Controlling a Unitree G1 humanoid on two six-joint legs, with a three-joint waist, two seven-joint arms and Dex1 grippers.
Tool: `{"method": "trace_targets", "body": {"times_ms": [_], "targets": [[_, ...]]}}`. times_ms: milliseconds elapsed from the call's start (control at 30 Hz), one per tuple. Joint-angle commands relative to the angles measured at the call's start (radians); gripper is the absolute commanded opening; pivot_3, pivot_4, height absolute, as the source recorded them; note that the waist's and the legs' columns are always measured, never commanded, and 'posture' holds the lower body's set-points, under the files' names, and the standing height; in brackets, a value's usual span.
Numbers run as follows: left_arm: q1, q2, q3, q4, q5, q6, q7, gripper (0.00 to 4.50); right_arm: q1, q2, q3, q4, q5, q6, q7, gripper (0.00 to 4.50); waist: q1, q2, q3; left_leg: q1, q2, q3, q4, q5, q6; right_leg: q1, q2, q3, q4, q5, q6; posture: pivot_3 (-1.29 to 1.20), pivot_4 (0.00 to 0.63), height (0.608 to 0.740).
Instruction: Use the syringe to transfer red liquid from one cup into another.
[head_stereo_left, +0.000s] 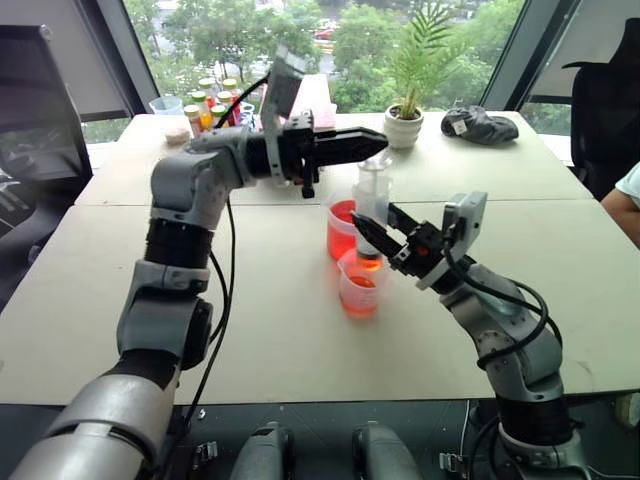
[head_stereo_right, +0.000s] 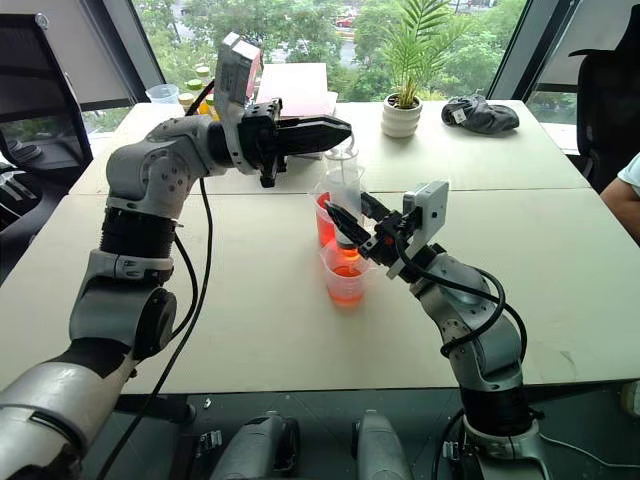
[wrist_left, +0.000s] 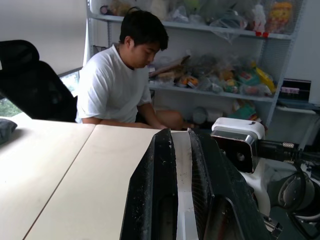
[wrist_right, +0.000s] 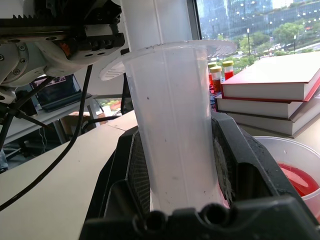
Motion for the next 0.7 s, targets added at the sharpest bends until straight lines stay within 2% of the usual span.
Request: {"method": "trace_targets", "body": {"times_ms": [33, 700], "targets": [[0.03, -0.008, -0.054, -0.06, 0.002, 0.021, -0.01, 0.09, -0.074, -0.013, -0.053, -0.076, 0.031, -0.008, -0.019, 1.37, 0.0, 0.0, 0.0, 0.0, 0.0, 0.0, 0.0, 0.0, 0.0, 0.0, 0.0, 0.0, 0.0, 0.0, 0.0, 0.0, 0.15, 0.74], [0.158, -0.028, -0.129, -0.181, 0.016, 0.072, 0.034, 0.09, -0.157, -0.072, -0.135, -0.163, 0.167, 0.142, -0.061, 1.37, 0.001, 0.0, 0.0, 0.0, 0.0, 0.0, 0.0, 0.0, 0.0, 0.0, 0.0, 0.0, 0.0, 0.0, 0.0, 0.0, 0.15, 0.74]]}}
